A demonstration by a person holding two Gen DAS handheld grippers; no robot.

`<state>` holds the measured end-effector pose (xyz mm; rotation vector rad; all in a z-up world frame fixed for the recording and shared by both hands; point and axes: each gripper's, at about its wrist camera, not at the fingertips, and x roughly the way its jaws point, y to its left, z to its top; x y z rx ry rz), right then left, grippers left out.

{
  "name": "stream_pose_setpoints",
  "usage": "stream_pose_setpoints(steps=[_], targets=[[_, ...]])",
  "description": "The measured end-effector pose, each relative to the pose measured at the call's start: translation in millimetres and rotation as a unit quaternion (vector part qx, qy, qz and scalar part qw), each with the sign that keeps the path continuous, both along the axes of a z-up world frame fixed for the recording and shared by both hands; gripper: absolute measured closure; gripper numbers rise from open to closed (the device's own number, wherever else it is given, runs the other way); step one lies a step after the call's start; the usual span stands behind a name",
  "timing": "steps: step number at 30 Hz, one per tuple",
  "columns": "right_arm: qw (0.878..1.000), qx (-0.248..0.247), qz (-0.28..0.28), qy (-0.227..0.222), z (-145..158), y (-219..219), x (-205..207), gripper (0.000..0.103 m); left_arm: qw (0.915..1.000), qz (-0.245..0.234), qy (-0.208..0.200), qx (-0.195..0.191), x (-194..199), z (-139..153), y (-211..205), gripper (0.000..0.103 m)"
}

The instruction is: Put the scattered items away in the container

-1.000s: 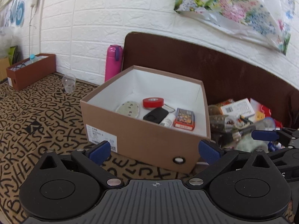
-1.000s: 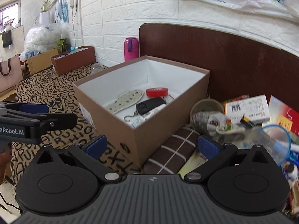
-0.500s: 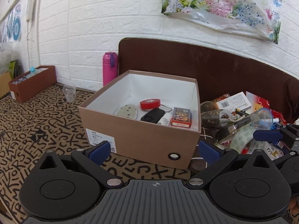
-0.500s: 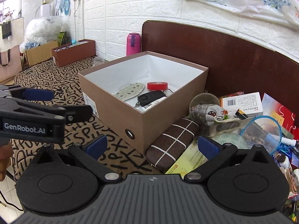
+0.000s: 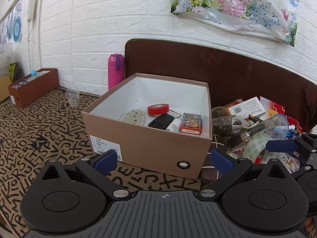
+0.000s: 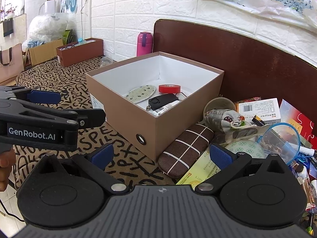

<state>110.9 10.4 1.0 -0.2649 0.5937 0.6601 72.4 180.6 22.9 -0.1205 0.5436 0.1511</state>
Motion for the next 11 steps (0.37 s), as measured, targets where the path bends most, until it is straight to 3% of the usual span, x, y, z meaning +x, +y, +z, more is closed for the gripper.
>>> stream_pose_setpoints(steps=[4, 11], targets=[[1.000, -0.002, 0.001, 0.003, -1.7, 1.2, -1.2, 0.001, 0.9995, 0.000, -0.028, -0.012, -7.2, -1.0, 0.6, 0.000], [1.000, -0.002, 0.002, 0.006, -3.1, 1.6, -1.3, 0.001, 0.9997, -0.002, -0.024, -0.004, -7.5, -0.5, -1.5, 0.000]])
